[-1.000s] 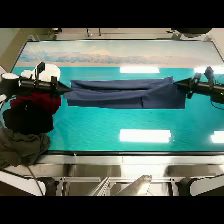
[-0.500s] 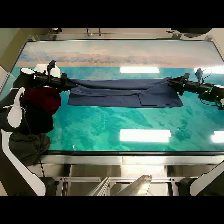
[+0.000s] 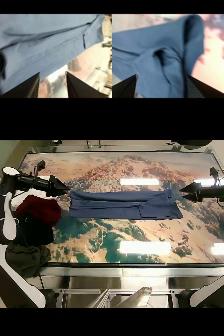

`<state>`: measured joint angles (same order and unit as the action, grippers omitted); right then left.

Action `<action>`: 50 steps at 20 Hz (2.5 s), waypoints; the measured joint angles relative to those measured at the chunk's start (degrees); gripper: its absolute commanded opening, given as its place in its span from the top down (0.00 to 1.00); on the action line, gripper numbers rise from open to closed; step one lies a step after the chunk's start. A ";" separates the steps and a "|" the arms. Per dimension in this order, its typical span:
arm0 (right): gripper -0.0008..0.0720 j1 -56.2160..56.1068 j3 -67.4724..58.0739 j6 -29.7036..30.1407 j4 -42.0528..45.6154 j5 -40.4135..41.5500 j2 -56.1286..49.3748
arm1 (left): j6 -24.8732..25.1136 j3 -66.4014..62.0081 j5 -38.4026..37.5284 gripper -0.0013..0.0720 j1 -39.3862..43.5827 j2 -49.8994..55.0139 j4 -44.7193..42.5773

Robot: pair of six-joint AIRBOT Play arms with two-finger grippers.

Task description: Fold the shirts.

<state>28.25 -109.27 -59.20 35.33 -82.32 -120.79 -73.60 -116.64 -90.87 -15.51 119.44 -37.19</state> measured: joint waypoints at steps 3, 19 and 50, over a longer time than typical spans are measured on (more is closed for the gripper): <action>0.01 -0.02 -1.25 -2.29 6.12 -0.37 -0.81 | -0.72 3.10 1.64 0.99 -2.12 -4.87 -7.58; 0.16 -8.15 -2.25 -0.42 8.22 -0.31 -6.88 | 0.42 3.72 4.46 0.99 7.87 -13.75 -15.80; 0.97 -20.81 -5.99 -15.58 -1.09 -8.87 11.30 | -6.12 -3.15 28.04 0.98 39.74 6.38 -12.92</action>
<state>7.44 -115.26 -74.78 34.24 -91.20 -109.49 -79.72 -119.79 -62.83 24.23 125.82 -50.11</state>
